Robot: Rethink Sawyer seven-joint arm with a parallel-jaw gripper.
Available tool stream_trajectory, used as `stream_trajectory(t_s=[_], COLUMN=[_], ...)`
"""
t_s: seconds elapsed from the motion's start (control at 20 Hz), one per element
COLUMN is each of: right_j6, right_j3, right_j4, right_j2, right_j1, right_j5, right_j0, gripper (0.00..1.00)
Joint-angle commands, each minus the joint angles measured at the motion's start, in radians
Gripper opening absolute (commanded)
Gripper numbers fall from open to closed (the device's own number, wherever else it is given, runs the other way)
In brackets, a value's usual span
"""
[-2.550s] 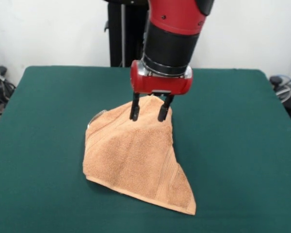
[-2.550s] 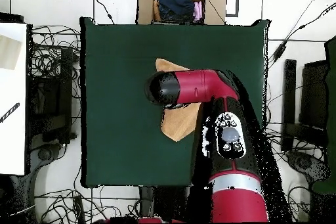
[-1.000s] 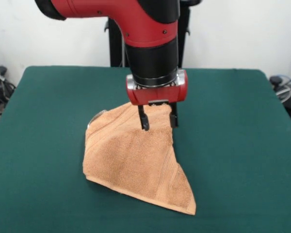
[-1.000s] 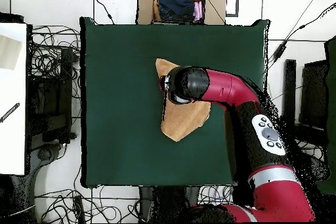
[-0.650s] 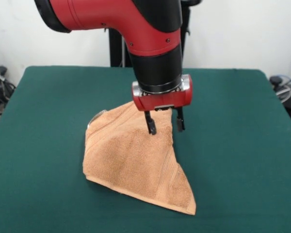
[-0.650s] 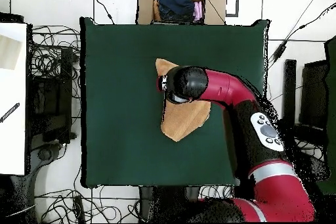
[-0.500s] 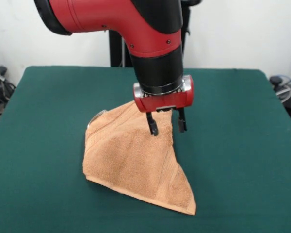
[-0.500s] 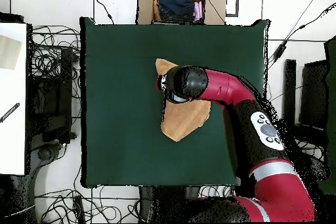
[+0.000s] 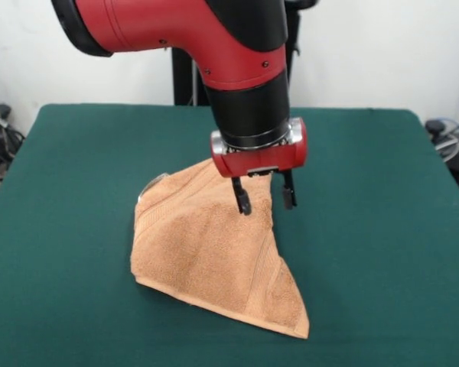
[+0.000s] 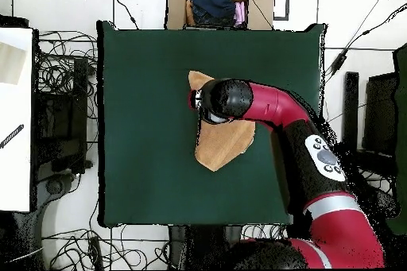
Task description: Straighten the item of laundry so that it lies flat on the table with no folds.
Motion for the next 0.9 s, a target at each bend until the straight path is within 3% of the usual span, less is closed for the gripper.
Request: stream_trajectory(t_s=[0.05, 0.4, 0.9], right_j6=[-0.057, -0.052, -0.138], right_j3=[0.034, -0.042, -0.188], right_j4=[-0.025, -0.037, -0.063], right_j2=[0.056, 0.024, 0.041], right_j1=[-0.025, -0.074, 0.009], right_j5=[0.085, 0.196, 0.315], right_j0=[0.006, 0.043, 0.012], gripper=[1.00, 1.00, 1.00])
